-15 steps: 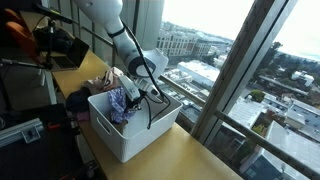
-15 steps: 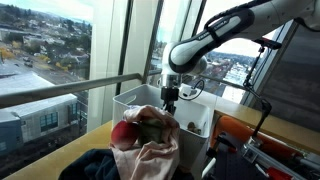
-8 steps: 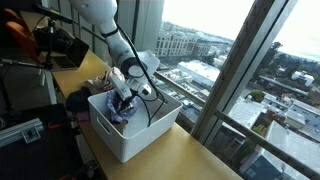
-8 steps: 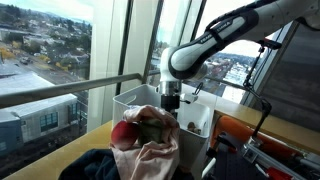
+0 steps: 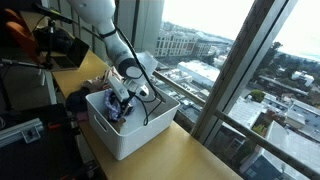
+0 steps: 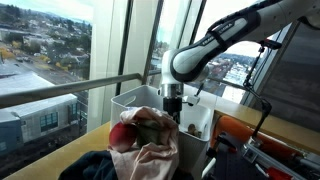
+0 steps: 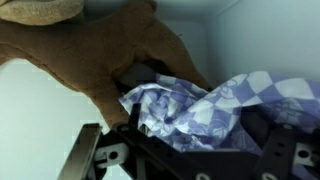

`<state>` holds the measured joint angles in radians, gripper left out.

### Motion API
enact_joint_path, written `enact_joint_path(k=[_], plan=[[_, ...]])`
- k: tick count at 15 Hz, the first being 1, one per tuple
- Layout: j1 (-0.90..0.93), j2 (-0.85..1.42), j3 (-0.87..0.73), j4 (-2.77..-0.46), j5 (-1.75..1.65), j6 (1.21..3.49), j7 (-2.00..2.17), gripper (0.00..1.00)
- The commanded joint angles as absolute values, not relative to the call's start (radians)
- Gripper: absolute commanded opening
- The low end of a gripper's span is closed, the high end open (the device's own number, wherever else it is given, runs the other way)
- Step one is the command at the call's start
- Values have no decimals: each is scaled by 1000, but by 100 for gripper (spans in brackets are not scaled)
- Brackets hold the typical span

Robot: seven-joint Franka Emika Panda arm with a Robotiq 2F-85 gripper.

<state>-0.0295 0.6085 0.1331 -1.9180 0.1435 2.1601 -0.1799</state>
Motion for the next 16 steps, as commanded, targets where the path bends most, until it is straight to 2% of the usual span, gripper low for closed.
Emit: enact_joint_path(k=[1, 4, 5, 6, 8, 16], plan=[[-23, 596, 129, -1943, 142, 2151, -207, 100], [-25, 608, 125, -1946, 140, 2154, -209, 100], [-26, 613, 124, -1947, 141, 2155, -211, 94], [-27, 620, 123, -1947, 142, 2154, -212, 72], [-30, 626, 124, -1951, 144, 2155, -217, 67], [-47, 596, 137, -1946, 163, 2087, -245, 8]])
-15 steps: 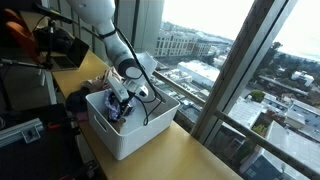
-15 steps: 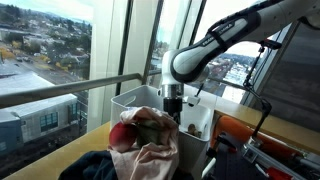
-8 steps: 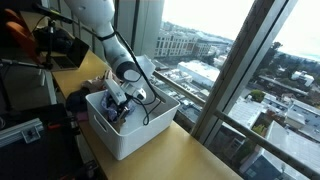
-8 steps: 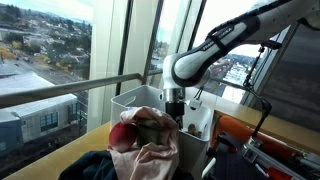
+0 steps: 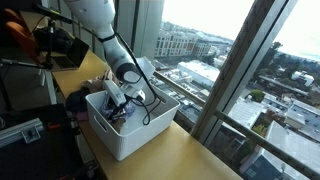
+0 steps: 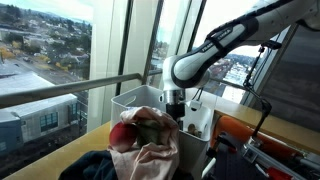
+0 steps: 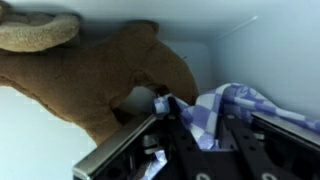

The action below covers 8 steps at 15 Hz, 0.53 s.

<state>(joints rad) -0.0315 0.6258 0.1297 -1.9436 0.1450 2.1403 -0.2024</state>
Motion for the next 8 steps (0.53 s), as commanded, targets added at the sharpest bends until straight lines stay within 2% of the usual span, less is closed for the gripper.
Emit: enact_joint_path(k=[1, 3, 4, 8], plan=[[-46, 575, 139, -1952, 166, 2075, -247, 2], [-41, 513, 145, -1973, 168, 2044, -251, 5], [-35, 477, 148, -1982, 168, 2026, -250, 2], [-5, 342, 157, -1987, 167, 1950, -232, 4]])
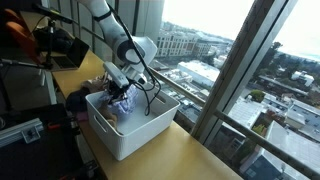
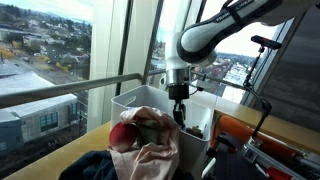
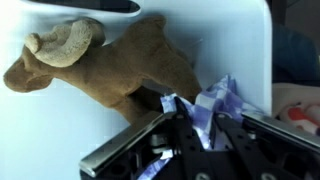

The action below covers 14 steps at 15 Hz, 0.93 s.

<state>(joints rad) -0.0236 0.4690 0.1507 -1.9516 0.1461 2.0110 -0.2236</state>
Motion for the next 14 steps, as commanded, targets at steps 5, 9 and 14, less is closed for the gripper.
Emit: enact_joint_path(k=[5, 9, 14], plan=[[67, 173, 166, -1928, 150, 1840, -187, 4], [139, 81, 187, -1821, 135, 1811, -140, 4], [228, 31, 240, -1642, 110, 1777, -65, 4]])
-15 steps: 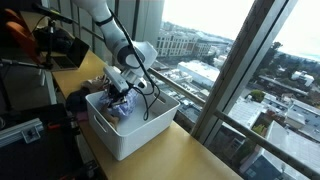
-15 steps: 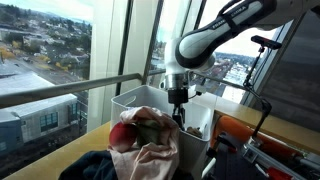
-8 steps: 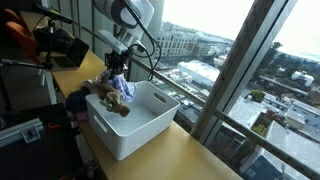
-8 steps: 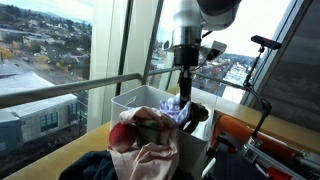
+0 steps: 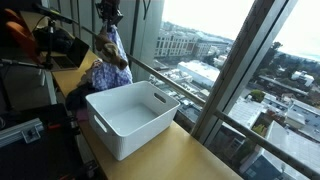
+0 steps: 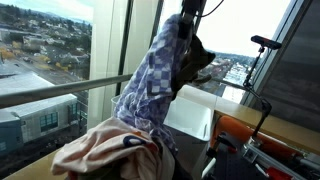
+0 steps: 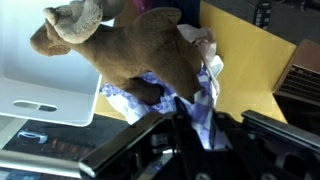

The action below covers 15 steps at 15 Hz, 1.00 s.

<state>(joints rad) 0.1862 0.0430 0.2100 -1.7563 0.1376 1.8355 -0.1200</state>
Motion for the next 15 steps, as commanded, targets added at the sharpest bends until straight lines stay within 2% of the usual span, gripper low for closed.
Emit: enact_joint_path(k=[1, 3, 7, 15], plan=[[249, 33, 258, -1600, 106, 1759, -39, 4], [296, 58, 299, -1555, 89, 1750, 21, 4], [358, 100, 349, -1654, 87, 1818, 84, 4], [302, 177, 288, -1898, 127, 1975, 13, 4]])
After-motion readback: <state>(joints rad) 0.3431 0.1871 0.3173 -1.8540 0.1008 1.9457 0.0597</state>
